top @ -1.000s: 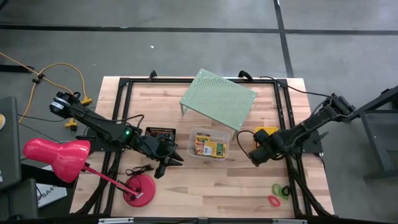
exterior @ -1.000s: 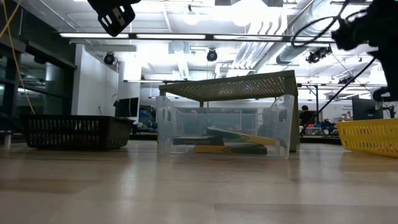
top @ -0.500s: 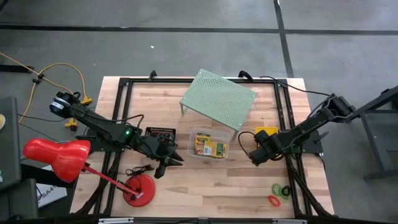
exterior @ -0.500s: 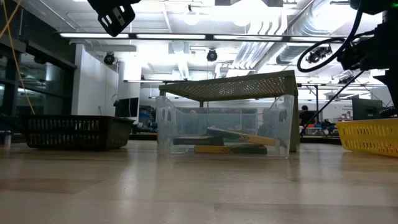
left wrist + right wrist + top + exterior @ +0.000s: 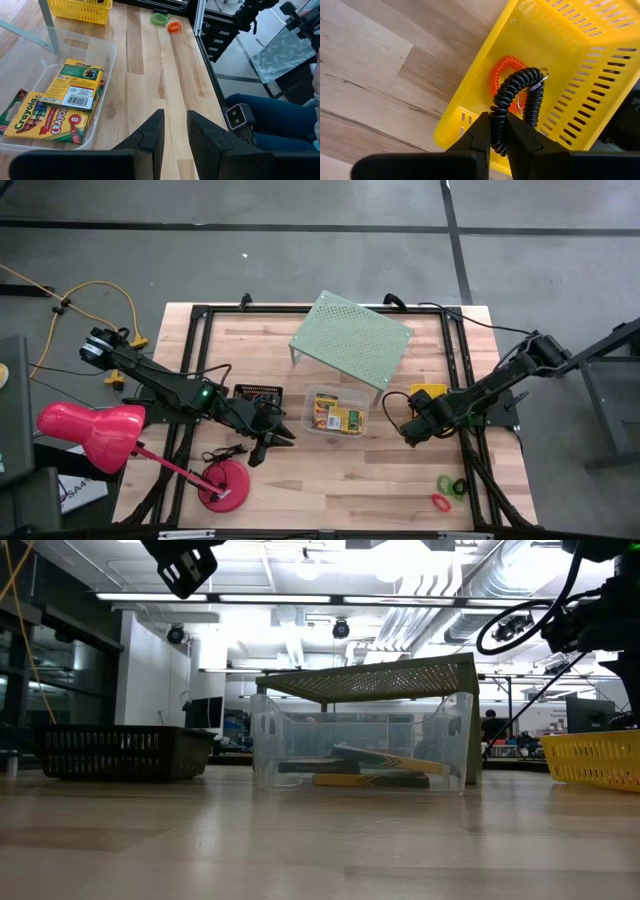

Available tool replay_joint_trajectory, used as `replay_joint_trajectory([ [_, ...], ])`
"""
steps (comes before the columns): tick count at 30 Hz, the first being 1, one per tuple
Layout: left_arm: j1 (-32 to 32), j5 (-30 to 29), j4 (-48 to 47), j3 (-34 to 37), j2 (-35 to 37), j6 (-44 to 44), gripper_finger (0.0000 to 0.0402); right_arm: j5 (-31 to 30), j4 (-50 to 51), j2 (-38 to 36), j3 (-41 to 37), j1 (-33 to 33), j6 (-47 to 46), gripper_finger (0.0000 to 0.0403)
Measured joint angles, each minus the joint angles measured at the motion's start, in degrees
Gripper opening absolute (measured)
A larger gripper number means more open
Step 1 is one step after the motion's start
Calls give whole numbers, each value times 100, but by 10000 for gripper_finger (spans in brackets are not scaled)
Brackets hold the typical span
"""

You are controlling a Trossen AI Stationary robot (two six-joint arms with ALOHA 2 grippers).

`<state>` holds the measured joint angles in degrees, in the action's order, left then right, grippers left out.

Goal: Pick & Place Office Desk Supplies
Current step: Put the left black spring keychain into the yellow bin, then put the left green spring keychain into the yellow bin

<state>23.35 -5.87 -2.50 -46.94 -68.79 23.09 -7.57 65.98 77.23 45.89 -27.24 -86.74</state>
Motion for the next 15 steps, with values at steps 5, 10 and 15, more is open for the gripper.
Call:
replay_joint_trajectory([
  [5, 0, 0, -2, 0, 0, 0, 78, 33, -2, 0, 0, 0, 0, 34],
  [10, 0, -1, -2, 0, 0, 1, 78, 33, -2, 0, 0, 0, -7, 79],
  [15, 0, 0, 0, 0, 2, 0, 78, 6, -2, 0, 0, 0, -13, 121],
])
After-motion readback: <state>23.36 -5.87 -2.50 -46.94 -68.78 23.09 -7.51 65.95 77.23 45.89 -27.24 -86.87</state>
